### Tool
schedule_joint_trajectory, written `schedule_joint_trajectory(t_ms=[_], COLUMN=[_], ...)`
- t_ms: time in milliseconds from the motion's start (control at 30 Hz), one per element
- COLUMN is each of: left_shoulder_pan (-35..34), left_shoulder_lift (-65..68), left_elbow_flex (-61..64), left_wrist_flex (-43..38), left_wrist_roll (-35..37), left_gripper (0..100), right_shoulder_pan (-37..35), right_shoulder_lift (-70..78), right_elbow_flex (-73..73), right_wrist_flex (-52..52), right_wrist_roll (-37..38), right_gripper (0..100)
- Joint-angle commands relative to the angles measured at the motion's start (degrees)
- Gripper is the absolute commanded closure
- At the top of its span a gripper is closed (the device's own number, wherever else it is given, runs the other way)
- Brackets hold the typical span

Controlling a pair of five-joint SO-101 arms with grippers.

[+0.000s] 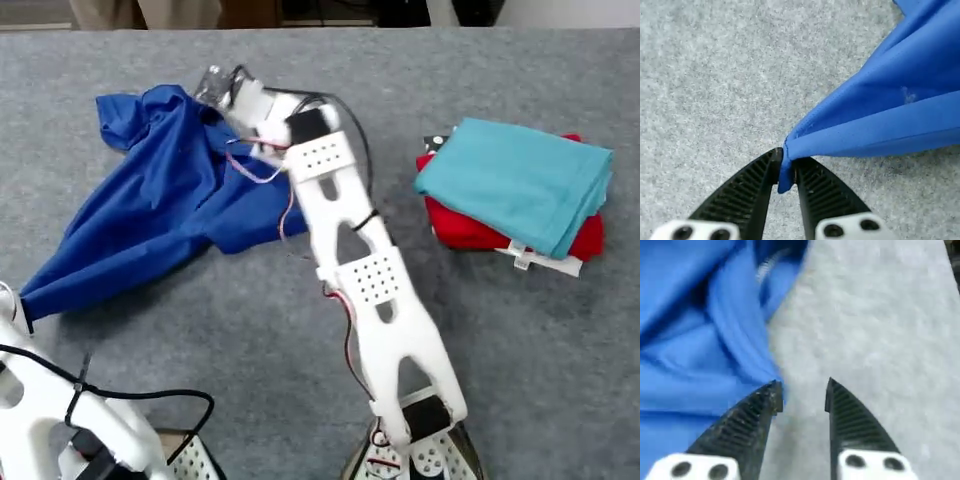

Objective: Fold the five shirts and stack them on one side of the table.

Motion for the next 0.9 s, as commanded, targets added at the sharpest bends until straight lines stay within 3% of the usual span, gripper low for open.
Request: schedule_joint_trajectory(t_ms=[0,167,333,500,667,867], left_shoulder_pan=[0.09,0.53,0.62,0.62,0.7,0.79], left_shoulder_lift=[-1.45,-1.45,-1.45,-1.45,-1.1,-1.01], left_elbow_flex=[-0.35,-0.62,-0.62,-0.35,-0.09,-0.09], left_wrist_flex=[-0.18,-0.18,-0.18,-0.26,-0.53,-0.62], left_wrist_roll=[0.62,0.62,0.7,0.7,0.7,0.7], left_gripper=[98,98,98,98,98,98], right_shoulder_pan=[2.77,3.91,10.59,15.69,13.93,7.78], right_shoulder_lift=[-7.69,-12.09,-16.75,-25.01,-32.13,-37.76], right_elbow_flex=[-6.37,-10.24,-6.29,15.16,40.04,54.99], right_wrist_flex=[7.65,26.02,25.76,25.67,24.26,16.0], right_wrist_roll=[1.58,14.07,13.19,13.63,16.62,16.79], right_gripper=[83.1,83.2,83.2,83.2,83.2,83.2])
